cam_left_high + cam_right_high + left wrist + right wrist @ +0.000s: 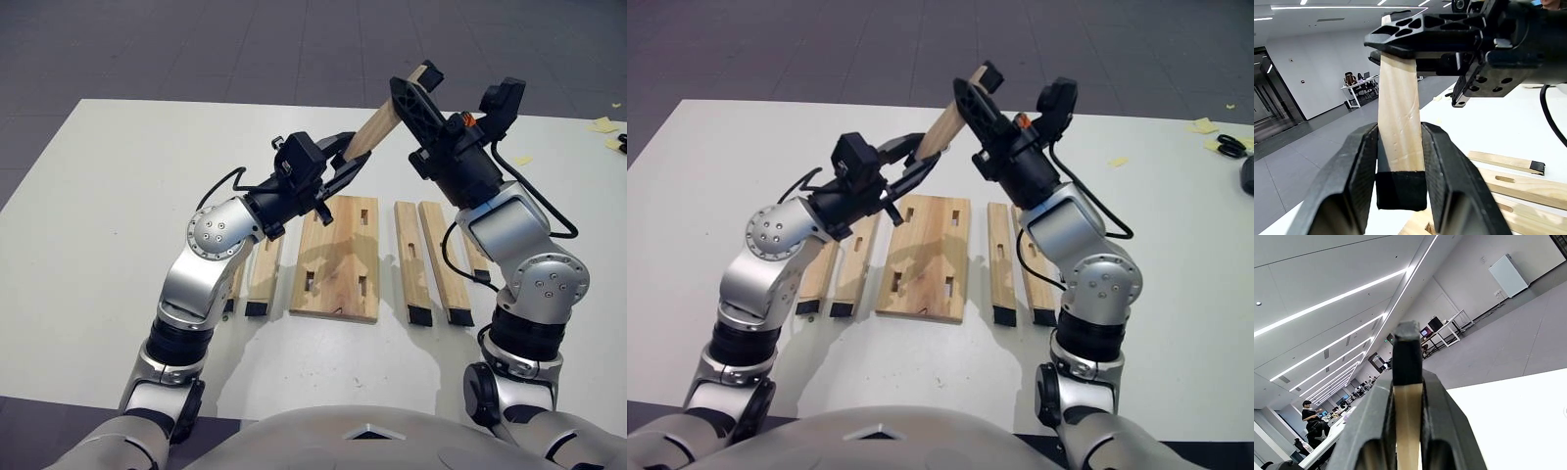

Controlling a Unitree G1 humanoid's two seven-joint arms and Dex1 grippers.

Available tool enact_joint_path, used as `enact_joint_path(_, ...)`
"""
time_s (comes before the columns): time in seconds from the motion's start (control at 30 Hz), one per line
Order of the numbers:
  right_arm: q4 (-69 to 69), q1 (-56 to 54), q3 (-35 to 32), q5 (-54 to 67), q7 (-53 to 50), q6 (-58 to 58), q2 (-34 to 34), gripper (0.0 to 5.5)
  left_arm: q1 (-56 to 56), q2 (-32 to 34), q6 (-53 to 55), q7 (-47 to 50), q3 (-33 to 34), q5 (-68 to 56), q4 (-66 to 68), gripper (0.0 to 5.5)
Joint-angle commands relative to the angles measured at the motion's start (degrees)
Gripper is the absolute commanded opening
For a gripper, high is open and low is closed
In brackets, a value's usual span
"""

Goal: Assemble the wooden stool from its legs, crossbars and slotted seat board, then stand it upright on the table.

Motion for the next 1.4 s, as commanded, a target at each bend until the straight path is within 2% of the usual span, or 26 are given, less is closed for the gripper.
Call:
enact_joint_path(0.03,0.9,-1.0,-0.1,-0.1,-0.8,-0.1,-0.5,0.42,1.1,0.1,-0.7,1.0,-1.1,2.5,-0.2,1.3)
enact_joint_path(0.07,1.2,-0.9,-0.4,-0.7,-1.2,-0.4,-0.5,0.42,0.9,-0.1,-0.5,1.3,-1.1,2.6,0.0,1.66)
enact_joint_path(0.2,2.8,0.0,-1.5,-9.2,-1.0,-3.5,-2.6,0.42,0.5,-2.0,3.1,2.5,4.4,-4.1,-1.2,2.25)
enact_joint_path(0.37,2.8,9.3,-2.1,-22.8,5.0,-7.8,-7.8,0.42,-2.4,-5.6,10.6,9.4,22.5,-26.1,-2.9,3.14)
enact_joint_path(0.43,2.0,14.8,-2.9,-26.5,7.0,-9.6,-8.3,0.42,-3.6,-5.6,11.6,14.8,28.0,-29.1,-1.2,3.44)
enact_joint_path(0.5,1.4,18.6,-3.5,-28.4,7.2,-10.4,-7.6,0.42,-2.9,-5.0,12.4,18.5,30.3,-28.6,0.0,3.74)
enact_joint_path(0.83,-0.9,24.6,-3.4,-30.0,3.3,-8.0,-2.7,0.42,1.8,-4.3,13.7,22.8,26.4,-23.1,0.3,5.39)
enact_joint_path(1.2,-4.3,29.5,-3.0,-31.2,2.8,-5.2,-2.0,0.42,2.0,-3.0,13.2,22.3,24.7,-20.4,1.7,5.4)
enact_joint_path(1.4,-3.3,28.8,-0.3,-37.7,3.8,-7.5,-2.8,0.42,2.4,-3.1,12.7,21.8,22.9,-18.2,1.7,5.4)
